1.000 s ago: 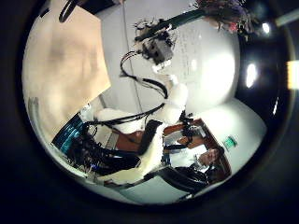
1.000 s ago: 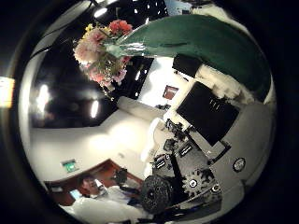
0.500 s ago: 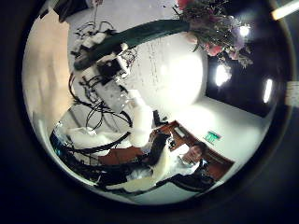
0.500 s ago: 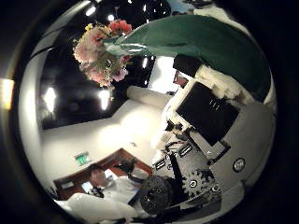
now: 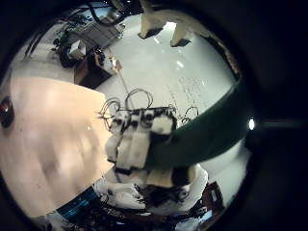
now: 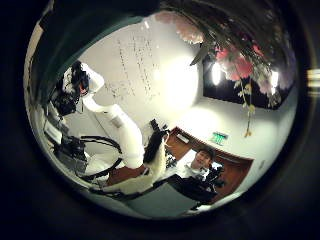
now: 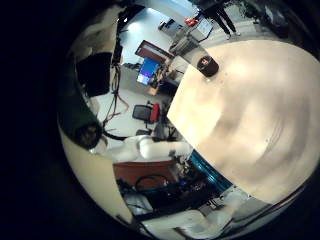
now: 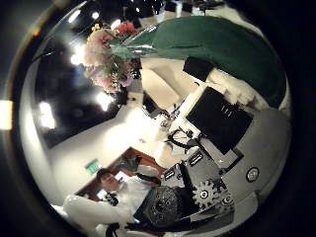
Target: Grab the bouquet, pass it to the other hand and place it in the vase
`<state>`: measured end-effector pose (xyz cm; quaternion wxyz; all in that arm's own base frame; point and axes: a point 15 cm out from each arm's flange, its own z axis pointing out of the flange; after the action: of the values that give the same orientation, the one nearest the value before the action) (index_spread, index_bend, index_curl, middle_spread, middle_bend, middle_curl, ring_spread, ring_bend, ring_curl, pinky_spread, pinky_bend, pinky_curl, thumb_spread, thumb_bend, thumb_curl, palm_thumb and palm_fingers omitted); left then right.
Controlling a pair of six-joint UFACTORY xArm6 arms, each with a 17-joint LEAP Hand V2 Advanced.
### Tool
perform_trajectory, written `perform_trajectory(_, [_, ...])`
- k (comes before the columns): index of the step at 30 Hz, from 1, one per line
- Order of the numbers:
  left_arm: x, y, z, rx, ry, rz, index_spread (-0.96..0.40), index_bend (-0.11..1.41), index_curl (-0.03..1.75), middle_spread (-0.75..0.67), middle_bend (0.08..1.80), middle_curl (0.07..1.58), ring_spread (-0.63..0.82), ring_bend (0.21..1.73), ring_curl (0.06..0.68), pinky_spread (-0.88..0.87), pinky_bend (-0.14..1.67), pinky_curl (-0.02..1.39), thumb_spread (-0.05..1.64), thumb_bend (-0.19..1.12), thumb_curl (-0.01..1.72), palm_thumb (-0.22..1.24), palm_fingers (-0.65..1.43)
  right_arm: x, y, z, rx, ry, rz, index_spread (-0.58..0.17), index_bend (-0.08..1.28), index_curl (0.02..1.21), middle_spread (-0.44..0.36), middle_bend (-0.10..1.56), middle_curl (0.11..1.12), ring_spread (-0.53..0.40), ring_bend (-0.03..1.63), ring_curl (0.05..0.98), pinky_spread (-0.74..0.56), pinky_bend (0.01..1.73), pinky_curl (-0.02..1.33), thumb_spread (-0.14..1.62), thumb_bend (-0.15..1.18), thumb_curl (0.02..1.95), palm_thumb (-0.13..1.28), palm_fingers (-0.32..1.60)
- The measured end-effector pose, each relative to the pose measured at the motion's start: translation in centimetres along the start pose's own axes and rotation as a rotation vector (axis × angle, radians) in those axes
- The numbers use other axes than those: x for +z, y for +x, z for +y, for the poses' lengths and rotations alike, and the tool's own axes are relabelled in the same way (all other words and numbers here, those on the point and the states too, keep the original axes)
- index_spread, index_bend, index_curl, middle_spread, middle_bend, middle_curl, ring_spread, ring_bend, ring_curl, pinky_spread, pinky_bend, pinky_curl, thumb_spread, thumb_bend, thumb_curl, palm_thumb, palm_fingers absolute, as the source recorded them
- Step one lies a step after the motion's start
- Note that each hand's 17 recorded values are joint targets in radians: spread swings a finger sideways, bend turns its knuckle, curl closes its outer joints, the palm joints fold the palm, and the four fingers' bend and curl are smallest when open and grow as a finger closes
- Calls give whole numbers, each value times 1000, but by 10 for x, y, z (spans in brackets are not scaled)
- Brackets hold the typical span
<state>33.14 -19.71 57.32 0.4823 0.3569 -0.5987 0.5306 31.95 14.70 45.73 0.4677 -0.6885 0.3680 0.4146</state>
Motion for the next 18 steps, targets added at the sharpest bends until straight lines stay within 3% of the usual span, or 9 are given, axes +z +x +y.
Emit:
perform_trajectory(2, [0, -1, -2, -18, 3, 8, 161, 130, 222, 237, 510, 447, 460, 654, 234, 512, 334, 316, 915, -29, 339, 366, 197, 9, -2, 1, -5, -24, -7, -228, 1169, 914, -128, 1393, 785, -188, 1456, 705, -185, 1214, 965, 892, -4, 1097, 1178, 1132])
perform_trajectory(4, [3, -1, -1, -35, -3, 19, 128, 152, 223, 155, 629, 499, 256, 747, 257, 362, 356, 323, 918, -13, 345, 413, 391, 14, -2, 1, -9, -35, -4, -228, 1169, 913, -128, 1393, 783, -188, 1456, 705, -187, 1211, 969, 894, -3, 1102, 1180, 1133])
perform_trajectory(6, [5, -2, -1, -69, -1, 33, 88, 116, 197, 80, 685, 538, 51, 903, 297, 156, 554, 375, 927, -1, 357, 484, 644, 14, 3, -1, -7, -29, 14, -228, 1169, 912, -127, 1394, 782, -188, 1456, 705, -188, 1209, 973, 895, -4, 1107, 1180, 1133])
perform_trajectory(7, [5, -3, -2, -88, 4, 45, 47, 133, 186, 33, 707, 565, -60, 1065, 347, 54, 710, 426, 934, 35, 374, 574, 903, 13, 6, -3, -5, -22, 28, -228, 1170, 912, -127, 1395, 781, -189, 1454, 705, -189, 1208, 975, 893, -6, 1110, 1177, 1132])
perform_trajectory(9, [4, 1, -5, -116, 19, 79, -16, 150, 165, -38, 711, 610, -196, 1231, 409, -91, 935, 506, 937, 81, 410, 712, 1044, 11, 11, -6, 0, -12, 52, -228, 1171, 911, -128, 1395, 781, -190, 1453, 706, -190, 1207, 979, 893, -5, 1115, 1175, 1129])
perform_trajectory(13, [12, -7, -4, -168, 6, 109, -160, 314, 190, -172, 774, 775, -323, 1394, 516, -262, 1235, 666, 943, 140, 488, 896, 1119, 9, 15, -8, 8, 0, 62, -227, 1174, 910, -128, 1396, 781, -191, 1452, 708, -195, 1204, 986, 897, -4, 1121, 1170, 1128])
perform_trajectory(16, [12, -10, -2, -164, 3, 115, -255, 491, 241, -245, 806, 857, -361, 1441, 548, -325, 1302, 717, 967, 163, 528, 957, 1100, 7, 16, -13, 1, 23, 71, -228, 1173, 911, -129, 1397, 782, -192, 1451, 709, -200, 1202, 989, 903, -18, 1106, 1146, 1118])
perform_trajectory(18, [10, -10, -3, -145, 12, 118, -347, 665, 305, -310, 859, 930, -383, 1464, 565, -370, 1325, 752, 989, 170, 562, 986, 1088, 5, 21, -16, 3, 41, 79, -233, 1140, 905, -135, 1360, 771, -194, 1426, 697, -212, 1195, 972, 932, -57, 1043, 1050, 1075])
